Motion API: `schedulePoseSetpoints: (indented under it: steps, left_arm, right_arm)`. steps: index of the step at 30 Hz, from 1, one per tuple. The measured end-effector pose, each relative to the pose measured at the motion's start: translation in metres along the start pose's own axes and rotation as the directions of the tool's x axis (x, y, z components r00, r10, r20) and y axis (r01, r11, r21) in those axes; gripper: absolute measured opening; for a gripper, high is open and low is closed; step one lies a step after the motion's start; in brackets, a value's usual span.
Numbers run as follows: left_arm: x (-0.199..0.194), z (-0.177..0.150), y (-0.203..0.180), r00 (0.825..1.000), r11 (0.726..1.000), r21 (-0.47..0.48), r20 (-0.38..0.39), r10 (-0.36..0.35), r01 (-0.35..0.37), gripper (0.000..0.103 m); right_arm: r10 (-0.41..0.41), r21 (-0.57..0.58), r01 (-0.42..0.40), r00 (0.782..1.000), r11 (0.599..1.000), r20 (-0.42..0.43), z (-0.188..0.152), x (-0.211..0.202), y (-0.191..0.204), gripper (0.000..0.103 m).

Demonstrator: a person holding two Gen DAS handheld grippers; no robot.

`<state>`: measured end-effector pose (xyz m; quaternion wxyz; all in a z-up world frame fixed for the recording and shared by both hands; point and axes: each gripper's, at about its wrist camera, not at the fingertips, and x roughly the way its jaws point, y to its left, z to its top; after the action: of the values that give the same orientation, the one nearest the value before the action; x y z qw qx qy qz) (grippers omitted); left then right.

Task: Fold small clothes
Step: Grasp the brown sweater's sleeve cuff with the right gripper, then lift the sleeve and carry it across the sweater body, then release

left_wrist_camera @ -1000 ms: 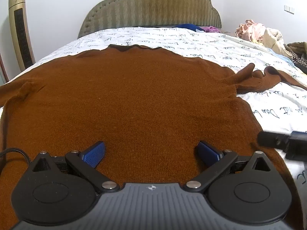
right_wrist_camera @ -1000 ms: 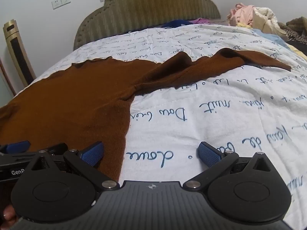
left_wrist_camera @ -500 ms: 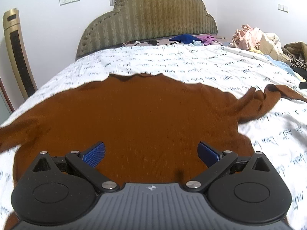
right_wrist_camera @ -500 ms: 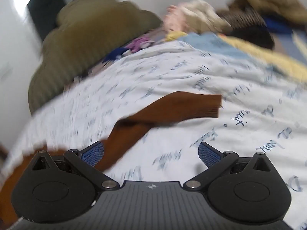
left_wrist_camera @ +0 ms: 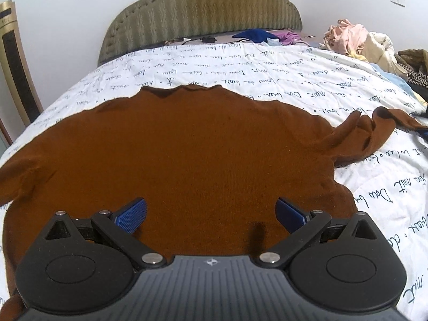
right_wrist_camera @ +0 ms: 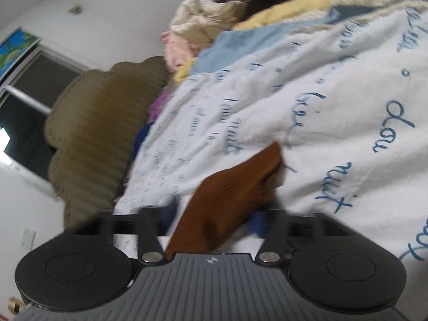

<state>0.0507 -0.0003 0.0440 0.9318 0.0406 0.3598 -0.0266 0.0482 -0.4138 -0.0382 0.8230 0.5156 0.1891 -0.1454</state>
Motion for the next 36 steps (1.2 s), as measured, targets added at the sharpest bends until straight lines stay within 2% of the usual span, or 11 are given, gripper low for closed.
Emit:
schedulePoseSetpoints:
  steps: [1,2,4,11,15,18,23,26,30,34,36]
  left_arm:
    - [0.001,0.000,0.000,1.000,1.000,-0.001,-0.002,0.000,0.000,0.103]
    - [0.002,0.000,0.000,1.000,1.000,-0.002,-0.005,-0.001,0.001,0.103]
    - [0.003,-0.001,0.000,1.000,1.000,0.001,-0.011,-0.003,0.003,0.103]
    - [-0.004,0.001,0.018,1.000,0.999,-0.038,0.006,0.008,-0.008,0.103]
    - [-0.010,0.003,0.037,0.999,0.996,-0.081,0.022,0.029,-0.027,0.103]
    - [-0.013,0.003,0.052,0.998,0.993,-0.102,0.029,0.054,-0.051,0.103]
    - [-0.019,-0.001,0.074,0.994,0.989,-0.107,0.032,0.102,-0.098,0.103]
    - [-0.024,-0.009,0.089,0.993,0.986,-0.125,0.032,0.111,-0.106,0.103]
    - [-0.029,-0.019,0.110,0.993,0.982,-0.153,0.021,0.118,-0.114,0.103]
    - [-0.038,-0.029,0.133,0.989,0.973,-0.185,0.026,0.144,-0.137,0.103]
    - [-0.043,-0.033,0.144,0.987,0.968,-0.200,0.027,0.159,-0.151,0.103]
  right_arm:
    - [-0.005,0.024,0.005,1.000,1.000,0.004,-0.001,0.002,-0.005,0.015]
    - [-0.012,0.054,0.012,1.000,0.998,0.007,-0.002,0.005,-0.010,0.010]
    - [0.009,0.091,-0.012,0.999,0.996,0.031,-0.006,0.003,-0.019,0.009]
    - [0.134,-0.010,-0.133,0.988,0.991,0.081,-0.007,-0.018,0.018,0.010]
    - [0.245,-0.120,-0.240,0.969,0.963,0.031,-0.014,-0.029,0.064,0.010]
    - [0.329,-0.195,-0.332,0.943,0.923,-0.047,-0.032,-0.032,0.111,0.010]
    - [0.429,-0.286,-0.480,0.875,0.830,-0.224,-0.091,-0.036,0.193,0.010]
    - [0.466,-0.321,-0.573,0.811,0.754,-0.354,-0.144,-0.043,0.241,0.010]
    - [0.468,-0.335,-0.676,0.713,0.657,-0.522,-0.222,-0.054,0.297,0.010]
    - [0.428,-0.315,-0.733,0.631,0.603,-0.648,-0.293,-0.051,0.337,0.010]
    - [0.393,-0.313,-0.745,0.603,0.589,-0.694,-0.329,-0.049,0.350,0.010]
